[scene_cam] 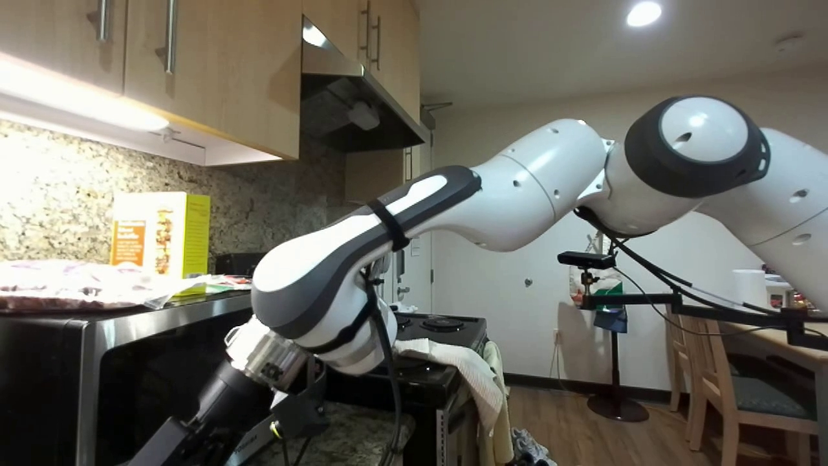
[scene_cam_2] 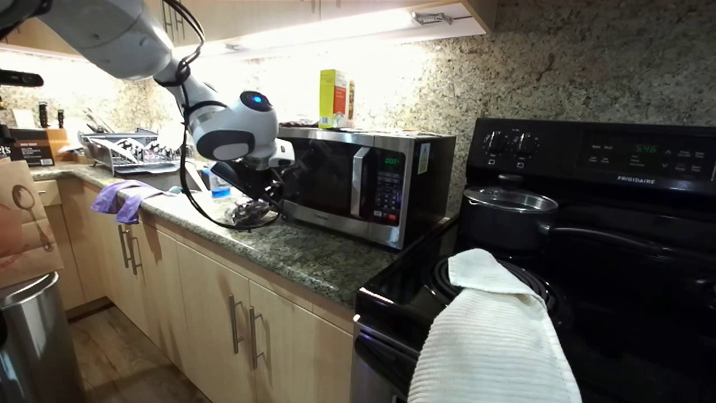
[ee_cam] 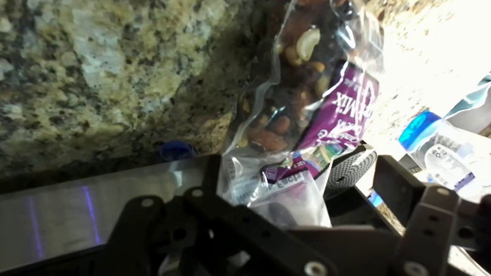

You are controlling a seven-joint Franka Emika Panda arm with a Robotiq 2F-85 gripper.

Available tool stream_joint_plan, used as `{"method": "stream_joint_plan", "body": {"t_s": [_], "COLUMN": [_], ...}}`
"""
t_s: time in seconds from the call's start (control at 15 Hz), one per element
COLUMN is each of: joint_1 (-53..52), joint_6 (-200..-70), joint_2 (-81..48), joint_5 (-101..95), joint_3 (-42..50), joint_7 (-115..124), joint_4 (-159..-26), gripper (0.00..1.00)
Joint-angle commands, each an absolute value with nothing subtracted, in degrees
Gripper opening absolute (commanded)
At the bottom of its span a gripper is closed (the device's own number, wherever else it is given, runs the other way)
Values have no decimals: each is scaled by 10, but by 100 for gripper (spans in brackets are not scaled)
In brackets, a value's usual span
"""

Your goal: Move the packet from the left side of the counter to the top of the microwave

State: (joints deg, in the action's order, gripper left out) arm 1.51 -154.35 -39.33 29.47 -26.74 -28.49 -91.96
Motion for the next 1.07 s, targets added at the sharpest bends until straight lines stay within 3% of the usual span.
{"method": "stream_joint_plan", "body": {"t_s": [0.0,0.6,1.0], "joint_1": [97,210,195], "joint_6": [-1610,-1570,-1515], "joint_2": [-400,-457,-449], "joint_5": [367,425,418], "joint_3": [-363,-492,-455], "joint_7": [-381,-489,-488], "joint_4": [-961,-974,-983], "gripper": [100,100,100]}}
